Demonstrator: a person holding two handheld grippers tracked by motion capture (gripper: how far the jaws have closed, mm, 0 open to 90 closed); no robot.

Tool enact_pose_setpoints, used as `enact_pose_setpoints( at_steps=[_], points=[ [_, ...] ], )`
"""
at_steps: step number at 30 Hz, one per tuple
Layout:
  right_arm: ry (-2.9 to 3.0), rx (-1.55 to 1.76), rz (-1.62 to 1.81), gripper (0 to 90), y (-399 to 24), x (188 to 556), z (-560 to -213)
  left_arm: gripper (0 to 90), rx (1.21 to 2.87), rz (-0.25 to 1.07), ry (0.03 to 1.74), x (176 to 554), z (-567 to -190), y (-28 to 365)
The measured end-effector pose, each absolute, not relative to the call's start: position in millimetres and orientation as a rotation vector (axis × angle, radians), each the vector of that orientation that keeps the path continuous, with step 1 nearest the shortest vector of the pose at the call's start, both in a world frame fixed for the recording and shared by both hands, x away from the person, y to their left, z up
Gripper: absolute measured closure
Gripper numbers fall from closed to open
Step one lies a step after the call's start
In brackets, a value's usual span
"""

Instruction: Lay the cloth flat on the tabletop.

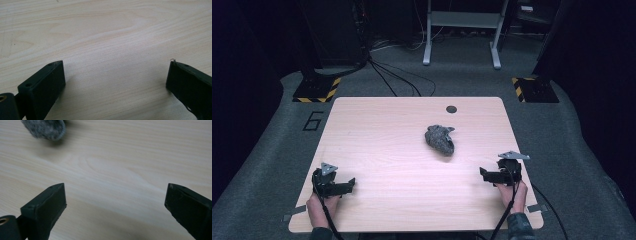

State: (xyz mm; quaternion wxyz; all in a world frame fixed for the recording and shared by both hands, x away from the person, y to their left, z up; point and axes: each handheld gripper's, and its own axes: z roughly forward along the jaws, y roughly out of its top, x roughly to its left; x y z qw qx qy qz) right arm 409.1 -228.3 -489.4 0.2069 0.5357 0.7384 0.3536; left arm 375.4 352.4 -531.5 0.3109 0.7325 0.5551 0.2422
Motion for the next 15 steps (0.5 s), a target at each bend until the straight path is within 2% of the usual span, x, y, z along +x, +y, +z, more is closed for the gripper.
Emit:
enact_pose_setpoints(
  at_steps=[15],
  points=[
    [2.254, 1.350, 1.034, 0.0, -153.1, 480.0, -464.3, 2.2, 1.931, 0.635, 1.467, 374.8, -531.6, 352.3]
  ],
)
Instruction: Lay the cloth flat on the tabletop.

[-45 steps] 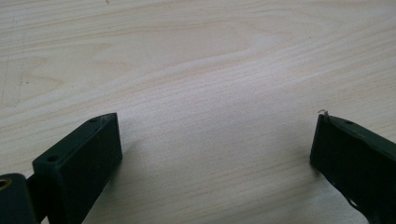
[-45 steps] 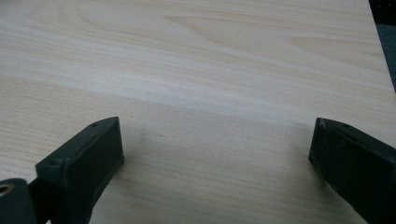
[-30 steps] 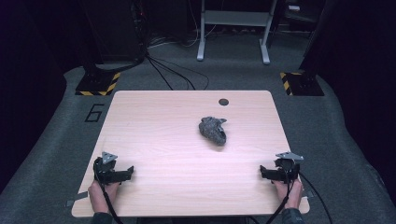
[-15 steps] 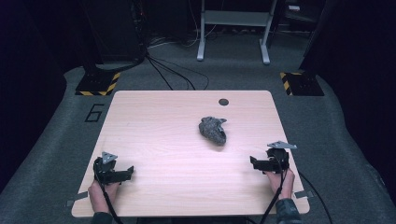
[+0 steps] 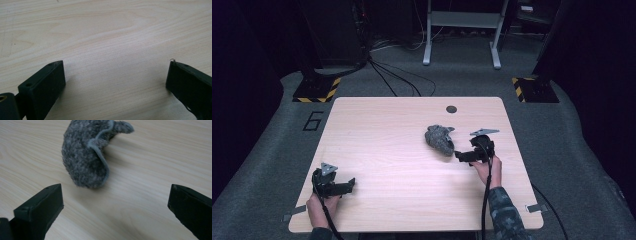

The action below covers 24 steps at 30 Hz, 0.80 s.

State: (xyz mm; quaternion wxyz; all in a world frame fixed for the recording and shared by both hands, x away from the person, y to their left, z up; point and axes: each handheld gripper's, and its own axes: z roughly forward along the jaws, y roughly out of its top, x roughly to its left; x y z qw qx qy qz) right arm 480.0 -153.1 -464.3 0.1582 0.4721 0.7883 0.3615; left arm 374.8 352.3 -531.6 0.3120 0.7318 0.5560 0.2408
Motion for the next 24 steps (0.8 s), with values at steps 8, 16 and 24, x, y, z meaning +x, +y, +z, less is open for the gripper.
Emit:
enact_pose_setpoints(
  at_steps=[8, 16, 24],
  points=[
    [2.316, 1.329, 1.011, 0.0, -121.1, 506.9, -461.8, 2.2, 1.930, 0.635, 1.468, 374.8, -531.6, 352.3],
    [2.344, 1.352, 0.979, 0.0, -99.4, 526.3, -470.7, 2.3, 1.923, 0.629, 1.470, 374.6, -531.8, 351.8],
    [2.371, 1.360, 0.926, 4.5, -88.4, 536.1, -486.8, 2.4, 1.922, 0.629, 1.470, 374.6, -531.8, 351.8]
  ],
)
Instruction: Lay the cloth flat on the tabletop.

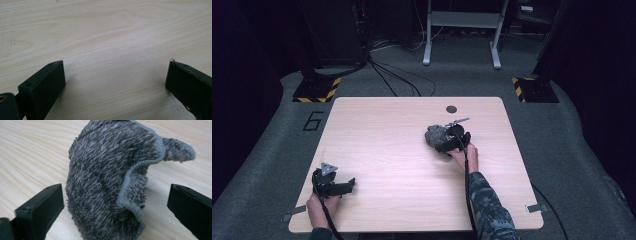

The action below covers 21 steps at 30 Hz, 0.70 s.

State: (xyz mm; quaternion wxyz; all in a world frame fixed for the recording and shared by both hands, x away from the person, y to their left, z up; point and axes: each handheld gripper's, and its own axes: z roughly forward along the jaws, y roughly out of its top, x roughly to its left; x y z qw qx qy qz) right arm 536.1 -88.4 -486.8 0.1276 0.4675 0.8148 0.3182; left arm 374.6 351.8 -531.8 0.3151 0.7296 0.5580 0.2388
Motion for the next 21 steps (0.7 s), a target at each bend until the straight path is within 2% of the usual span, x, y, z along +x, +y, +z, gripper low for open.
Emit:
enact_pose_setpoints(
  at_steps=[1, 2, 4, 7, 16, 21],
  points=[
    [2.367, 1.358, 0.920, 7.6, -87.6, 536.4, -487.3, 2.4, 1.922, 0.630, 1.470, 374.6, -531.8, 351.8],
    [2.362, 1.362, 0.929, 14.7, -86.9, 536.7, -488.0, 2.4, 1.922, 0.630, 1.470, 374.6, -531.8, 351.8],
    [2.355, 1.359, 0.929, 16.8, -86.6, 536.8, -488.1, 2.5, 1.923, 0.632, 1.468, 374.7, -531.8, 351.9],
    [2.352, 1.357, 0.937, 26.7, -84.7, 536.2, -488.0, 2.4, 1.930, 0.635, 1.465, 374.8, -531.6, 352.3],
    [2.375, 1.370, 0.964, 63.6, -85.2, 534.4, -490.4, 2.6, 1.929, 0.634, 1.463, 374.8, -531.7, 352.3],
    [2.360, 1.343, 0.977, 69.1, -85.6, 530.8, -487.9, 2.5, 1.929, 0.637, 1.463, 374.8, -531.7, 352.4]
  ],
)
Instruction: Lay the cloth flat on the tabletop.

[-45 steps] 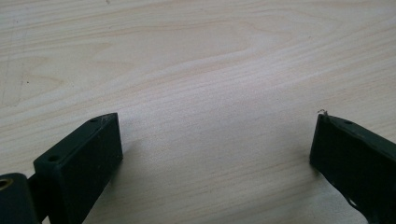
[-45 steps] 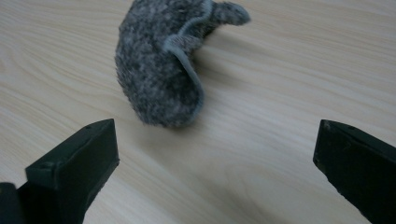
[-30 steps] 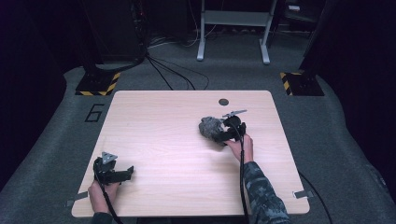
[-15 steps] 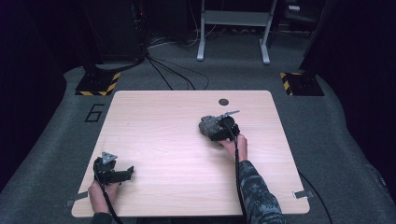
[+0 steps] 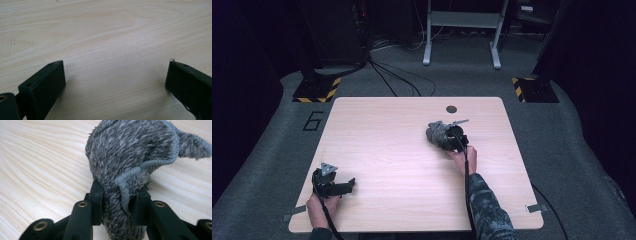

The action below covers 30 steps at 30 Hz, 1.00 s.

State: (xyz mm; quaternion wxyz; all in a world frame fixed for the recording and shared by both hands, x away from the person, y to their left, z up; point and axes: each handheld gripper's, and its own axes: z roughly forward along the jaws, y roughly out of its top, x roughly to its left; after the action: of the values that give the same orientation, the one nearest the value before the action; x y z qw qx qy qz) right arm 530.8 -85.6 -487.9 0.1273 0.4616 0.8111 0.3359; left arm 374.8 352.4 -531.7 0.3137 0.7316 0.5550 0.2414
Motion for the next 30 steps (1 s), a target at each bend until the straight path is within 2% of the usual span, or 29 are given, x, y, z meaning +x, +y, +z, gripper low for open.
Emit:
enact_pose_setpoints(
  at_steps=[9, 21, 30],
  points=[
    [2.318, 1.249, 1.014, 70.5, -84.1, 514.2, -466.6, 2.5, 1.928, 0.635, 1.464, 374.8, -531.8, 352.3],
    [2.308, 1.091, 1.096, 70.3, -78.7, 473.9, -429.5, 2.5, 1.928, 0.634, 1.463, 374.8, -531.8, 352.3],
    [2.307, 1.051, 1.133, 70.2, -76.5, 448.4, -420.3, 2.6, 1.928, 0.635, 1.463, 374.8, -531.8, 352.4]
  ],
)
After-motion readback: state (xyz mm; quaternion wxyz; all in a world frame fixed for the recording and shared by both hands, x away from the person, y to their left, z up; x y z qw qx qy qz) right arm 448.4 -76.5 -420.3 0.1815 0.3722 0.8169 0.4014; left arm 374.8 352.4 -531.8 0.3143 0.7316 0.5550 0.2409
